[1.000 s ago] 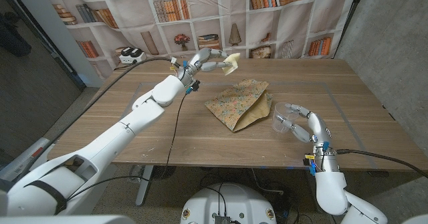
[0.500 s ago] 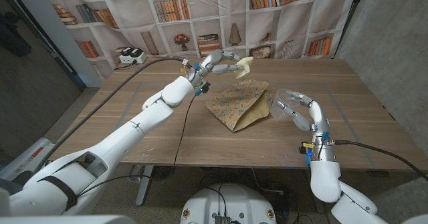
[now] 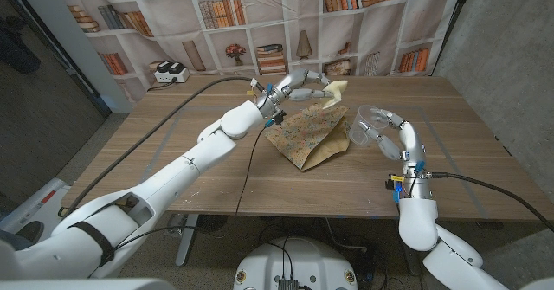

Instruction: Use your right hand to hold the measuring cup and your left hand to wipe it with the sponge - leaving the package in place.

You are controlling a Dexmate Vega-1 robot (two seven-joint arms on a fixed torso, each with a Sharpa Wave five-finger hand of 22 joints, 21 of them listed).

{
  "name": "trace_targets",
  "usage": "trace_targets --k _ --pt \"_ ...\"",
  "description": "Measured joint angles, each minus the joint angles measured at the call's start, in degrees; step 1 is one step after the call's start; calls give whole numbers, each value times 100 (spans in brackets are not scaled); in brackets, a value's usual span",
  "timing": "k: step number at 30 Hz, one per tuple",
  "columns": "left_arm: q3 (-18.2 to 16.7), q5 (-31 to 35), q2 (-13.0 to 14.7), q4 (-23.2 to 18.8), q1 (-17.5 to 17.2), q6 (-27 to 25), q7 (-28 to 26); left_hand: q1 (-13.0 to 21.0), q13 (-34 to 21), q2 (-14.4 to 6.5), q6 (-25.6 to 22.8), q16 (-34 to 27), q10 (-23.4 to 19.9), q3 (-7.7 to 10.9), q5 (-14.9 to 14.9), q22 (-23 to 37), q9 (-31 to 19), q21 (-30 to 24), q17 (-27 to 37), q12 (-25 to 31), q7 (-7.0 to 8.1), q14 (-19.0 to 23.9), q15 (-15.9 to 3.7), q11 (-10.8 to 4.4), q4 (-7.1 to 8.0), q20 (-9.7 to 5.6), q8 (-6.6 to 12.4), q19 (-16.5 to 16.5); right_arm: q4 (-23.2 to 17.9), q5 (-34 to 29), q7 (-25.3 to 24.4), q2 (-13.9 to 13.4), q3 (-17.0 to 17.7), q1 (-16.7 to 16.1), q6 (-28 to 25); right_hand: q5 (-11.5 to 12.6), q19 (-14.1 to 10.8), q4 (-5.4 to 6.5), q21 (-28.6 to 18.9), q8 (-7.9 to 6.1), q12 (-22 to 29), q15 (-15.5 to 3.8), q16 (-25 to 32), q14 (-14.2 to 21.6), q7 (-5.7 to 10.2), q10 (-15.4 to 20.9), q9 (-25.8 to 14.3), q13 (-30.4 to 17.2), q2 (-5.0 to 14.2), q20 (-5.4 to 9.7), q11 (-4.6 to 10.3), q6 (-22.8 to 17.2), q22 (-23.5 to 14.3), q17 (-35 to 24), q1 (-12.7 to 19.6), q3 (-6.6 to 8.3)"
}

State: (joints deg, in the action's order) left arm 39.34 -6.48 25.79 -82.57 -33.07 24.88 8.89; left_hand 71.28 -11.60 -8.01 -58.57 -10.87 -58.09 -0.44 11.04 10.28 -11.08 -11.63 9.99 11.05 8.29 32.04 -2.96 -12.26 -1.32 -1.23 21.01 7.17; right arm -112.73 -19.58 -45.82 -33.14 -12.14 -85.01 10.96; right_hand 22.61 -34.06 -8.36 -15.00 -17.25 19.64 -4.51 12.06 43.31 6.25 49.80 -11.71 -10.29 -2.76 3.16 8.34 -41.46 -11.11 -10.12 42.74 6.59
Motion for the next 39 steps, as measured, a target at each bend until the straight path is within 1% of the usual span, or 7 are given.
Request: trace_targets --k 2,14,21,26,29,34,39 --pt "25 -12 -22 25 17 27 56 0 0 0 0 0 0 0 0 0 0 0 0 0 0 0 0 0 0 0 -5 0 -18 7 29 13 3 33 -43 -39 -2 0 0 1 0 -2 -22 3 19 77 0 0 0 2 21 -48 0 0 0 0" --pt "135 -42 -92 148 142 79 350 2 1 -1 14 0 0 -24 -3 0 0 0 0 -2 11 0 0 0 24 -1 -22 -2 -82 -37 130 56 -32 256 -217 -89 -21 0 1 30 -44 -23 -43 44 39 122 1 2 0 20 40 -102 1 26 0 0" --pt "211 3 -156 264 249 92 478 2 3 0 14 0 1 0 -5 -1 5 0 0 -3 8 -1 0 0 47 -22 -2 -23 -85 -82 121 84 -82 382 -211 -106 -20 1 1 32 -49 -23 -53 43 9 135 1 20 -43 20 30 -133 1 26 43 -1" --pt "268 41 -241 389 346 131 526 2 4 0 4 0 1 0 -21 -1 12 0 0 -3 -3 22 -22 0 47 -21 0 -23 -71 -114 74 105 -125 465 -130 -132 -20 1 1 45 -64 -22 -65 43 30 164 1 20 -36 20 20 -153 2 26 36 -1" --pt "286 63 -274 437 376 140 544 1 4 -1 4 0 -52 32 -14 -1 21 0 0 -4 -4 40 -12 8 79 -21 0 -23 -56 -124 52 121 -142 504 -87 -132 -20 1 1 45 -64 -35 -66 88 -1 174 2 12 -35 20 10 -184 1 26 36 -1" --pt "332 100 -341 534 440 147 562 -23 3 -25 -20 0 -106 33 3 -1 32 0 0 20 19 84 -22 16 80 -21 0 -23 -17 -128 -3 169 -167 571 97 -177 -20 1 25 68 -60 -34 -66 94 29 176 7 14 -22 20 10 -214 2 26 22 -1" --pt "368 119 -379 598 468 119 573 -30 17 -33 -84 0 -156 49 3 -1 32 0 0 20 -1 134 -11 8 96 -32 40 -12 14 -84 -23 216 -171 620 274 -178 -20 1 42 73 -64 -33 -66 94 40 237 10 24 -21 20 11 -224 2 10 22 -1"
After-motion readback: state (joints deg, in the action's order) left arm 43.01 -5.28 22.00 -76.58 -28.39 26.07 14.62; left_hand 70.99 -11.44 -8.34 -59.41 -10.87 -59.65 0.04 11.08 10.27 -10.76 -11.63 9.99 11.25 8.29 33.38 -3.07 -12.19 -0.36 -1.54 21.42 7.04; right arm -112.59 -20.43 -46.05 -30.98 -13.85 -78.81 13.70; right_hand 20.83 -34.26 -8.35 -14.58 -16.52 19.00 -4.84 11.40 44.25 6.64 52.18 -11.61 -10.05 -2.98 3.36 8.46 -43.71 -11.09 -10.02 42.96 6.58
